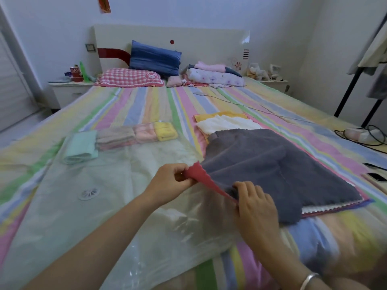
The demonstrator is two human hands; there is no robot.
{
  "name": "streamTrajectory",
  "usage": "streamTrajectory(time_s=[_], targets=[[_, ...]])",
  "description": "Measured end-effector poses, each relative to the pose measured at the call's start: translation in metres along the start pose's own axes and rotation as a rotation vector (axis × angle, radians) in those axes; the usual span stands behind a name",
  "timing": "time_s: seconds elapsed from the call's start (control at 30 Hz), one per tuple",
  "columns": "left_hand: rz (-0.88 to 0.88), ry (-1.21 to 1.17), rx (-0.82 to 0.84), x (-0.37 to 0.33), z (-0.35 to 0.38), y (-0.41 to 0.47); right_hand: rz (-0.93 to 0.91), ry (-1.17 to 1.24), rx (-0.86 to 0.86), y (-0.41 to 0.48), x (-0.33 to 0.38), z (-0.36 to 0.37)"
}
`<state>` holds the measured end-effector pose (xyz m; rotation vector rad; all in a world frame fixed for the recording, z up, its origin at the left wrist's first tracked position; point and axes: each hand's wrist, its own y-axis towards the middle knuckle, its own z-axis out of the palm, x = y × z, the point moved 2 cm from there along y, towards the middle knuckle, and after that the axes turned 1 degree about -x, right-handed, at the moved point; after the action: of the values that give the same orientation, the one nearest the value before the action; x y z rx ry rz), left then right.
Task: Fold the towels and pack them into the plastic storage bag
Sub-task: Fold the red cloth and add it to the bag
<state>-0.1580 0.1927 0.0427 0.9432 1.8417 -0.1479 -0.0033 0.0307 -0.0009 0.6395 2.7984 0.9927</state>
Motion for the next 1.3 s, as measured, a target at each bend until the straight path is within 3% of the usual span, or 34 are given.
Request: streamTrajectory(time_s=[0.13, 0.27, 0.37, 0.47, 0.57, 0.67, 0.8, 0.87, 0.97, 1.03, 1.17, 1.23, 1.3], targets=[[-0.094, -0.235, -0.202, 0.000, -0.034, -0.003, 0.144, 0.067, -0.048, 0.007, -0.025, -0.009], [-0.137, -0.453, -0.393, 0.009, -0.082, -0.005, 0.221, 0.534, -0.007, 0.026, -0.011, -0.037], [-0.113, -0.538, -0.433, 0.012, -0.108, -0.019, 0.152, 0.937, 0.072, 0.039, 0.017, -0.062], [-0.107, -0.577, -0.456, 0.022, -0.126, -0.040, 0.027, 1.031, 0.248, 0.047, 0.043, -0.089], [-0.238, -0.590, -0.402, 0.040, -0.137, -0.068, -0.030, 0.996, 0.633, 0.047, 0.062, -0.103], [-0.362, -0.436, -0.248, 0.052, -0.137, -0.097, -0.003, 0.924, 1.002, 0.036, 0.070, -0.095], [-0.521, -0.187, 0.043, 0.066, -0.128, -0.122, 0.105, 0.908, 1.178, 0.020, 0.064, -0.076], [-0.575, -0.057, 0.145, 0.074, -0.125, -0.128, 0.121, 0.771, 1.159, 0.015, 0.054, -0.066], [-0.592, -0.053, 0.202, 0.075, -0.118, -0.127, 0.118, 0.517, 1.085, 0.011, 0.037, -0.050], [-0.549, -0.112, 0.144, 0.068, -0.112, -0.119, 0.130, 0.468, 0.983, 0.012, 0.027, -0.040], [-0.466, -0.349, -0.082, 0.053, -0.101, -0.088, 0.196, 0.310, 0.621, 0.019, 0.008, -0.027], [-0.501, -0.426, -0.097, 0.053, -0.094, -0.071, 0.174, 0.191, 0.486, 0.023, 0.006, -0.022], [-0.606, -0.437, -0.088, 0.060, -0.084, -0.056, 0.090, 0.119, 0.478, 0.026, 0.007, -0.011]])
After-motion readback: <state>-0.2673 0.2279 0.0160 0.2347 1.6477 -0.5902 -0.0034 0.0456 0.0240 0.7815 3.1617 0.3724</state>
